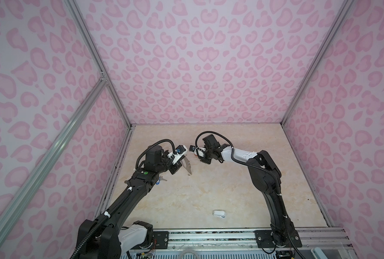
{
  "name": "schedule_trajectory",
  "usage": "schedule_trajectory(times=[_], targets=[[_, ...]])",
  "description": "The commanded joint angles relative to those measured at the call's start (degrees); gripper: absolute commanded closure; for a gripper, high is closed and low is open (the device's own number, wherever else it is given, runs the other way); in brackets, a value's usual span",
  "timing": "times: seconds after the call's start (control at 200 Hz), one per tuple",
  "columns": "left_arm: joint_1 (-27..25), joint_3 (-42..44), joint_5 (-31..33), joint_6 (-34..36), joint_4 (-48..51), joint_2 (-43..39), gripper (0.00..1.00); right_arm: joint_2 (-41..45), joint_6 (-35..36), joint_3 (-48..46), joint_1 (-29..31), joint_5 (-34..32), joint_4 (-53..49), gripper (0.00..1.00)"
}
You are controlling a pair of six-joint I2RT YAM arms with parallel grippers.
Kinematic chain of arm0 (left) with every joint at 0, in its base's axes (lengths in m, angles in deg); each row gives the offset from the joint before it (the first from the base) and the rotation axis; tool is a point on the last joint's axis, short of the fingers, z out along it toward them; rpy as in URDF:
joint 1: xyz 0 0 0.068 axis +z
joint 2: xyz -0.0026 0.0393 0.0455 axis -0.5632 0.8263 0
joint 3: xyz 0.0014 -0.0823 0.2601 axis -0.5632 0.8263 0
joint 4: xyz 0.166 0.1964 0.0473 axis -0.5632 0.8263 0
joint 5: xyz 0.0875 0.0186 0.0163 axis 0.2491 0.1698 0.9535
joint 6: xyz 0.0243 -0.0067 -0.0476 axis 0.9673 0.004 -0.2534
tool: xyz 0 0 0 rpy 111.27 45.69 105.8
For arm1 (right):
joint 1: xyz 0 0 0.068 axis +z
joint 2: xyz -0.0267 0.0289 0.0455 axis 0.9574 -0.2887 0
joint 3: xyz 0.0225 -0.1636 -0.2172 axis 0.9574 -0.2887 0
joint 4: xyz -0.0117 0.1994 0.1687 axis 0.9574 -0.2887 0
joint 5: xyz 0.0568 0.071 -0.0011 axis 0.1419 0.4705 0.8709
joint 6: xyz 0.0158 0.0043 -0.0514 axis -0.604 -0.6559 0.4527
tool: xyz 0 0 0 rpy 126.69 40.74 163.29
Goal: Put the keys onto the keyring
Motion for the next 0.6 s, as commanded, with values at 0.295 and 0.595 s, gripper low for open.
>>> schedule_trajectory(times=[0.295, 0.595], targets=[[0.00, -0.85, -0.57, 0.54, -1.25, 0.44, 0.97, -2.10, 2.75, 1.52, -0.09, 0.50, 4.66, 0.75], [-0.03, -0.84, -0.39, 0.34, -1.25, 0.88, 0.97, -5.11, 3.74, 3.58, -0.28, 0.54, 4.16, 0.76]])
